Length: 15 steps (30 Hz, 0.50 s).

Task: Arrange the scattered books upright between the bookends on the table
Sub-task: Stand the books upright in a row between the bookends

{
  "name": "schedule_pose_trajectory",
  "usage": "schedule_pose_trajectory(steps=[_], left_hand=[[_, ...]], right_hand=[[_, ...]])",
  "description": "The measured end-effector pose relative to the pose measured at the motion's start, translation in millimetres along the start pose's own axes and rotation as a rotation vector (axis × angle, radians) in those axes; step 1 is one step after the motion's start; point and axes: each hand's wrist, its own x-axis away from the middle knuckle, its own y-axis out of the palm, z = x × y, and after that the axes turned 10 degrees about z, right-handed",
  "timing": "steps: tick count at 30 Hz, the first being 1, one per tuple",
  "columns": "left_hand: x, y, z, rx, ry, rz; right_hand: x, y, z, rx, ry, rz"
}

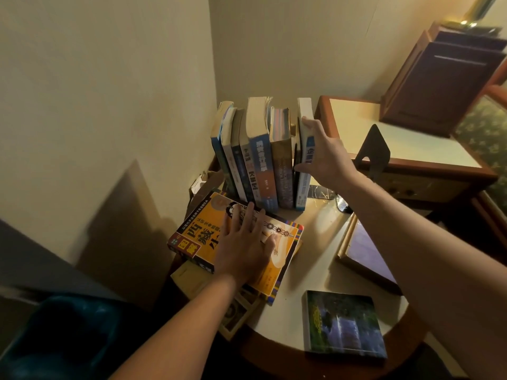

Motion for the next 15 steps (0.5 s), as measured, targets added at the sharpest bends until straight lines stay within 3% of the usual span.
schedule_pose_trajectory(steps=[7, 12, 15], left_hand=[[-1, 0, 0, 0.078, -0.032, -0.024], [-4, -6, -1, -0.009, -0.025, -0.103], [-2, -9, -1, 0.087, -0.028, -0.037]], right_hand=[[20, 8, 6, -0.042, 0.044, 0.108], [59, 23, 4, -0.192, 0.281, 0.082], [95, 30, -10, -0.203, 0.383, 0.028]])
